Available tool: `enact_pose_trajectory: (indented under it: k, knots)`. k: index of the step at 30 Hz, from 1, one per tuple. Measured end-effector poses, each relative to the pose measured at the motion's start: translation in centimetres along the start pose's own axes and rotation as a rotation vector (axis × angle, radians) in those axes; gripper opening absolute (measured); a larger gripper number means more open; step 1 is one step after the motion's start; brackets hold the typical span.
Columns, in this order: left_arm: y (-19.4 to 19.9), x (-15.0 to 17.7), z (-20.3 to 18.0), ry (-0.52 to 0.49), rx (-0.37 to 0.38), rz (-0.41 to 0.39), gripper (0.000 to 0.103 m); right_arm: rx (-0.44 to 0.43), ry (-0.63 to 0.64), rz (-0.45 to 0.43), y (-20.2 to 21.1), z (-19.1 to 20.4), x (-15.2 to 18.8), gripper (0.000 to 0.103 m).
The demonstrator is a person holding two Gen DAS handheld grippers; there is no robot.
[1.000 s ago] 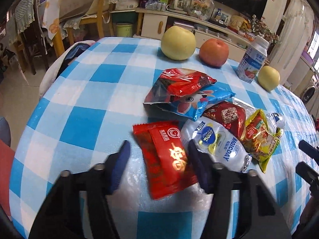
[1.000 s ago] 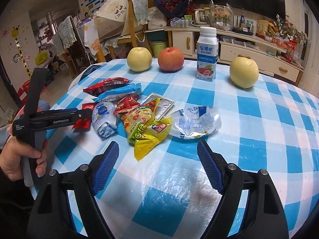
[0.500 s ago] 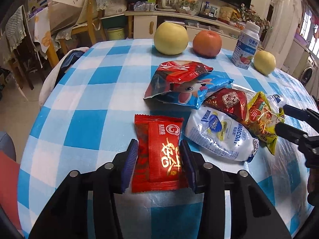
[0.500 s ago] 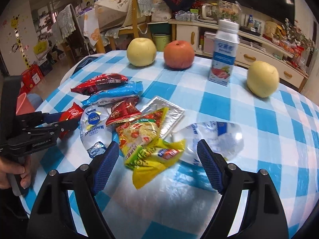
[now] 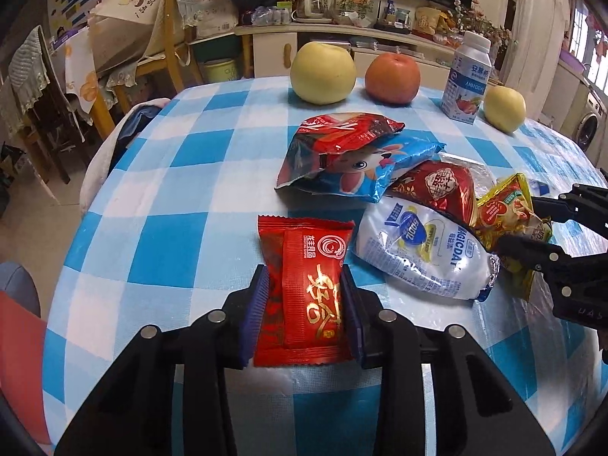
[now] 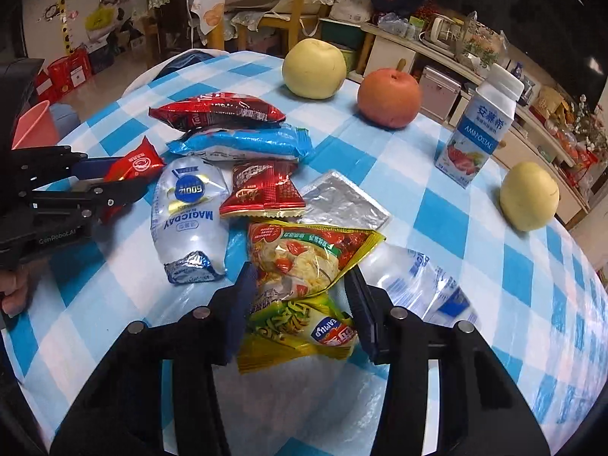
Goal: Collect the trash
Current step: 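Grasp the red candy wrapper with the left tool while the right tool grasps the yellow snack packet, then carry the red wrapper with the left tool while the right tool carries the yellow packet to the bucket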
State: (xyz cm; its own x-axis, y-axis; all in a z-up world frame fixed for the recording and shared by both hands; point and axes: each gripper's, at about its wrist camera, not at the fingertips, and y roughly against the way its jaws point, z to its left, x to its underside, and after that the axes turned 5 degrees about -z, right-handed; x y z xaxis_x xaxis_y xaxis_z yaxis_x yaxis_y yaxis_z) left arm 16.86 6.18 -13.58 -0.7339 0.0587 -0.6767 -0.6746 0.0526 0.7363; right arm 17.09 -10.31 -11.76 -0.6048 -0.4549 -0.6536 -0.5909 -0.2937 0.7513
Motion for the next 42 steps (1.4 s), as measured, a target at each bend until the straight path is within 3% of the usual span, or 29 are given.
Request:
enact_pose_trajectory:
  k: [3, 5, 8, 17, 26, 35, 42]
  knots:
    - [0.5, -0.1, 0.1, 0.007, 0.009, -0.009, 0.028, -0.030, -0.069, -0.006, 0.5, -0.9, 0.0, 0.040]
    - [1.0, -0.2, 0.4, 0.016, 0.019, -0.019, 0.028, -0.035, -0.101, -0.020, 1.3, -1.4, 0.2, 0.032]
    - [1.9, -0.4, 0.7, 0.021, 0.016, -0.040, 0.028, -0.047, -0.142, -0.050, 2.7, -1.9, 0.5, 0.030]
    - [5.0, -1.5, 1.2, 0.032, 0.059, -0.113, 0.028, -0.044, -0.182, -0.139, 6.6, -2.4, -0.2, 0.029]
    - [8.5, -2.2, 3.4, 0.064, 0.031, -0.160, 0.028, -0.071, -0.179, -0.215, 9.6, -1.4, -2.5, 0.029]
    - [14.1, -2.9, 7.6, 0.097, -0.037, -0.236, 0.028, -0.153, -0.095, -0.270, 11.1, 3.3, -7.3, 0.029]
    - [18.1, -1.7, 13.7, 0.164, -0.155, -0.262, 0.028, -0.279, 0.019, -0.310, 11.4, 10.7, -12.4, 0.029]
